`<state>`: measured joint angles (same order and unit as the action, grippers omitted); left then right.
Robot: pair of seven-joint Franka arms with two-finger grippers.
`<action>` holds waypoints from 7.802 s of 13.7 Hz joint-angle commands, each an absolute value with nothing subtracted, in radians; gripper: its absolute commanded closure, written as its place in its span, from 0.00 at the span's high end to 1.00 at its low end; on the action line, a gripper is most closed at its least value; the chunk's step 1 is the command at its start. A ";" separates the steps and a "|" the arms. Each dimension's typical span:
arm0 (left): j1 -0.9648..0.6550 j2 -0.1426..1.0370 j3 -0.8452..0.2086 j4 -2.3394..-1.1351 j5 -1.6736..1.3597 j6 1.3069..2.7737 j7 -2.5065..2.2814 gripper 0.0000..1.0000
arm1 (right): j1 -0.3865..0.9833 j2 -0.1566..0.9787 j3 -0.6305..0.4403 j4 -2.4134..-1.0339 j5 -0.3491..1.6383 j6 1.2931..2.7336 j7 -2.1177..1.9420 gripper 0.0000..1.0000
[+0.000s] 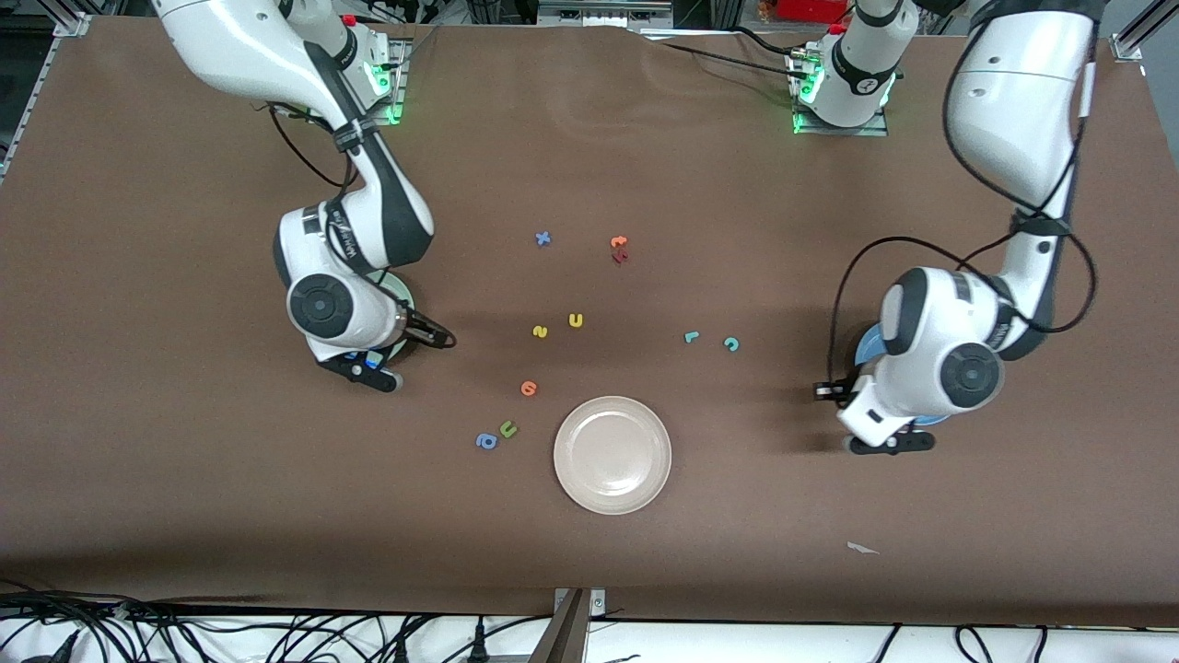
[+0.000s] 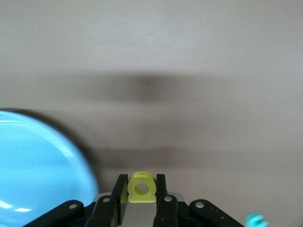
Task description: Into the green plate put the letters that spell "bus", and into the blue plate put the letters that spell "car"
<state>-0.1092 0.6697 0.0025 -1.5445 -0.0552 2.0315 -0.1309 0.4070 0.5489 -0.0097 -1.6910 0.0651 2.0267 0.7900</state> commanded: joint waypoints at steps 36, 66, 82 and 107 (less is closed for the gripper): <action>-0.166 0.577 -0.272 -2.011 0.158 2.560 -0.592 0.59 | 0.600 0.467 -0.225 -1.842 0.075 2.088 0.669 0.09; -0.150 0.577 -0.264 -1.976 0.187 2.547 -0.583 0.23 | 0.758 0.748 -0.028 -1.597 0.206 2.396 1.439 0.85; 0.226 0.572 -0.250 -1.758 0.330 2.140 -0.052 1.00 | 0.788 0.813 -0.031 -1.585 0.129 2.490 1.431 0.41; -0.198 0.669 -0.356 -1.867 0.135 2.459 -0.900 0.53 | 0.775 0.454 -0.469 -1.923 0.147 2.094 0.395 0.00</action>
<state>-0.1848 0.6778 -0.3663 -1.8560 0.1424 2.4479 -0.8863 0.7666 0.5120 -0.4134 -1.8021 0.1392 2.0534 0.5324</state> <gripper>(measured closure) 0.361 0.903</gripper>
